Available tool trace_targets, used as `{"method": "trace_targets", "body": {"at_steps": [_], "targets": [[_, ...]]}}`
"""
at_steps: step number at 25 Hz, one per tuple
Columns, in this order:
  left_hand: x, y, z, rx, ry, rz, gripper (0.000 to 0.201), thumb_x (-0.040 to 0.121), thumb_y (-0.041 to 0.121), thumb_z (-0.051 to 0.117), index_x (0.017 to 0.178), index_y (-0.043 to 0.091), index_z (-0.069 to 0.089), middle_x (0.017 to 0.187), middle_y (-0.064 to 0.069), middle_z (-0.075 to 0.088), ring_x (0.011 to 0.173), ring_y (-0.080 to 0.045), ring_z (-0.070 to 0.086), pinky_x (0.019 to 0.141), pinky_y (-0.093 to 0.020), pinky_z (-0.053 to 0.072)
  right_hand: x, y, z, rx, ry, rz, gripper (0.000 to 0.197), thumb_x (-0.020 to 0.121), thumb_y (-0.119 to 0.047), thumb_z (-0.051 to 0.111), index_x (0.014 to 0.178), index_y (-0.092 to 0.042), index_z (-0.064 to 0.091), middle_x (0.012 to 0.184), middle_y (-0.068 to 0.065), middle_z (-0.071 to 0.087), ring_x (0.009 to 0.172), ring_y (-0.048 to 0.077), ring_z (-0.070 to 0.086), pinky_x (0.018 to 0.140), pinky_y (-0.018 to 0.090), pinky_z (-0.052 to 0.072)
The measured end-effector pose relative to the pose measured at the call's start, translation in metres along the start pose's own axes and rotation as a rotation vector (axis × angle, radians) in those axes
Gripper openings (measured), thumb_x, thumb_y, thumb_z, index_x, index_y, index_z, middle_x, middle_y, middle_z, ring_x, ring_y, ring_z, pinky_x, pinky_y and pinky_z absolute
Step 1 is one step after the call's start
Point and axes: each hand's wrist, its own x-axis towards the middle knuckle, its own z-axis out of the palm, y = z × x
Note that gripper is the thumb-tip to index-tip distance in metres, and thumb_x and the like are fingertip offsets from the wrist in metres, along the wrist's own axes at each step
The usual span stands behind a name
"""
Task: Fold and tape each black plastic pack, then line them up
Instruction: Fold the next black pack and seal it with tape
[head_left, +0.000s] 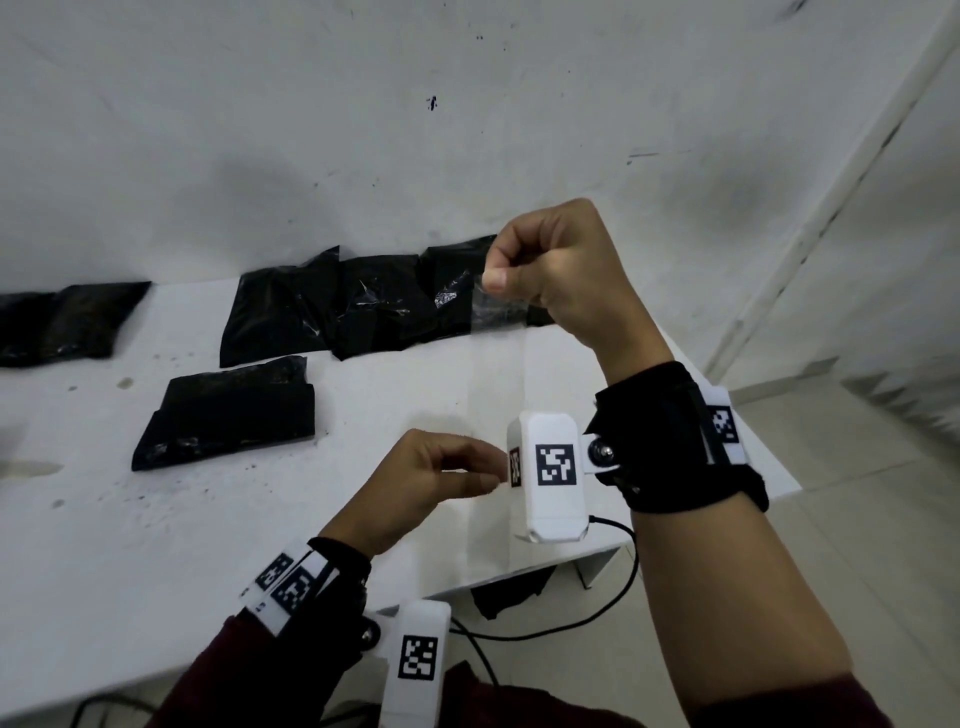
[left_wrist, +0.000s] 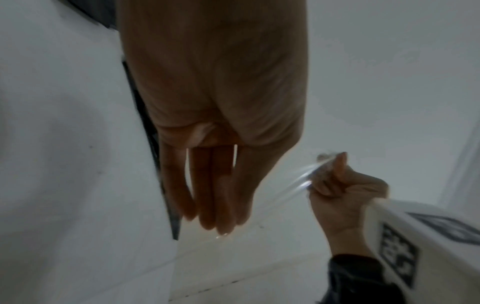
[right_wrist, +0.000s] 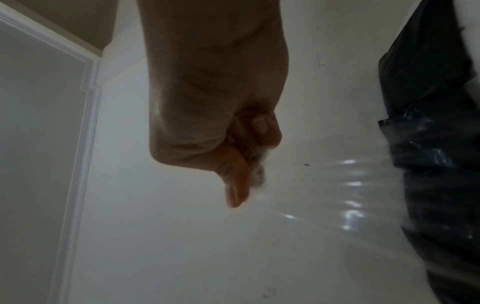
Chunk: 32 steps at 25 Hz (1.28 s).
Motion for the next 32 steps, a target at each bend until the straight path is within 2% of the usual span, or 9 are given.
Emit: {"method": "trace_targets", "body": {"at_steps": [2, 4, 7, 11, 14, 18, 23, 29, 32], "targets": [[-0.004, -0.022, -0.003, 0.015, 0.041, -0.079, 0.035, 0.067, 0.003, 0.073, 0.102, 0.004, 0.069, 0.097, -0.013, 0.072, 0.094, -0.024, 0.067, 0.078, -0.026, 0.053, 0.001, -0.003, 0.001, -0.054, 0.012, -0.012, 0.027, 0.070, 0.012, 0.068, 0.054, -0.008, 0.059, 0.041, -0.013, 0.054, 0.040, -0.002, 0.049, 0.046, 0.007, 0.036], [-0.008, -0.044, -0.004, 0.188, 0.017, -0.183, 0.025, 0.071, 0.003, 0.075, 0.096, 0.007, 0.073, 0.094, -0.007, 0.073, 0.093, -0.022, 0.068, 0.082, -0.028, 0.053, 0.003, -0.005, 0.004, -0.114, 0.028, -0.014, 0.020, 0.070, 0.009, 0.071, 0.057, -0.004, 0.062, 0.041, -0.015, 0.055, 0.042, -0.003, 0.050, 0.048, 0.008, 0.038], [-0.014, -0.058, -0.005, 0.243, 0.015, -0.287, 0.007, 0.074, 0.004, 0.075, 0.076, 0.011, 0.075, 0.074, -0.007, 0.071, 0.072, -0.017, 0.064, 0.072, -0.027, 0.052, 0.005, -0.005, 0.008, -0.171, 0.071, 0.016, 0.017, 0.071, 0.008, 0.070, 0.059, -0.002, 0.063, 0.039, -0.018, 0.053, 0.041, -0.006, 0.050, 0.048, 0.005, 0.036], [-0.019, -0.053, -0.001, 0.324, -0.012, -0.265, 0.007, 0.073, 0.004, 0.075, 0.070, 0.010, 0.075, 0.073, -0.012, 0.071, 0.068, -0.013, 0.061, 0.070, -0.025, 0.050, 0.013, -0.004, 0.016, -0.276, 0.108, 0.097, 0.021, 0.073, 0.003, 0.070, 0.057, -0.007, 0.061, 0.038, -0.016, 0.051, 0.039, -0.007, 0.049, 0.045, 0.004, 0.033], [-0.024, -0.050, 0.007, 0.419, -0.023, -0.208, 0.003, 0.072, 0.005, 0.076, 0.073, 0.007, 0.076, 0.079, -0.013, 0.073, 0.072, -0.011, 0.065, 0.075, -0.024, 0.052, 0.019, 0.001, 0.023, -0.372, 0.102, 0.141, 0.016, 0.074, -0.002, 0.071, 0.060, -0.007, 0.064, 0.049, -0.012, 0.053, 0.045, -0.003, 0.050, 0.053, 0.014, 0.038], [-0.025, -0.048, 0.008, 0.458, -0.065, -0.198, 0.005, 0.073, 0.003, 0.074, 0.077, 0.001, 0.075, 0.080, -0.012, 0.073, 0.077, -0.015, 0.067, 0.078, -0.029, 0.053, 0.023, 0.016, 0.021, -0.397, 0.137, 0.200, 0.014, 0.074, -0.004, 0.071, 0.062, -0.002, 0.065, 0.044, -0.015, 0.052, 0.039, -0.004, 0.049, 0.055, 0.017, 0.039], [-0.021, -0.048, 0.008, 0.433, -0.145, -0.224, 0.013, 0.072, 0.002, 0.072, 0.068, 0.014, 0.076, 0.076, -0.006, 0.074, 0.072, -0.010, 0.067, 0.070, -0.019, 0.051, 0.025, 0.036, 0.020, -0.385, 0.181, 0.239, 0.010, 0.073, -0.004, 0.070, 0.064, -0.003, 0.068, 0.038, -0.017, 0.052, 0.041, -0.005, 0.051, 0.057, 0.019, 0.040], [-0.012, -0.054, 0.008, 0.426, -0.226, -0.323, 0.008, 0.071, 0.003, 0.074, 0.079, 0.000, 0.075, 0.075, -0.001, 0.073, 0.067, -0.001, 0.065, 0.068, -0.011, 0.046, 0.025, 0.056, 0.024, -0.344, 0.124, 0.258, 0.015, 0.077, -0.002, 0.068, 0.062, 0.000, 0.064, 0.056, -0.012, 0.056, 0.055, -0.004, 0.052, 0.061, 0.019, 0.044], [-0.013, -0.051, 0.015, 0.298, -0.354, -0.369, 0.009, 0.072, 0.002, 0.074, 0.078, -0.004, 0.073, 0.078, -0.009, 0.074, 0.070, -0.004, 0.065, 0.075, -0.015, 0.047, 0.025, 0.066, 0.028, -0.333, 0.121, 0.273, 0.013, 0.078, -0.003, 0.067, 0.069, 0.007, 0.066, 0.059, -0.010, 0.057, 0.058, -0.004, 0.051, 0.062, 0.019, 0.043]]}}
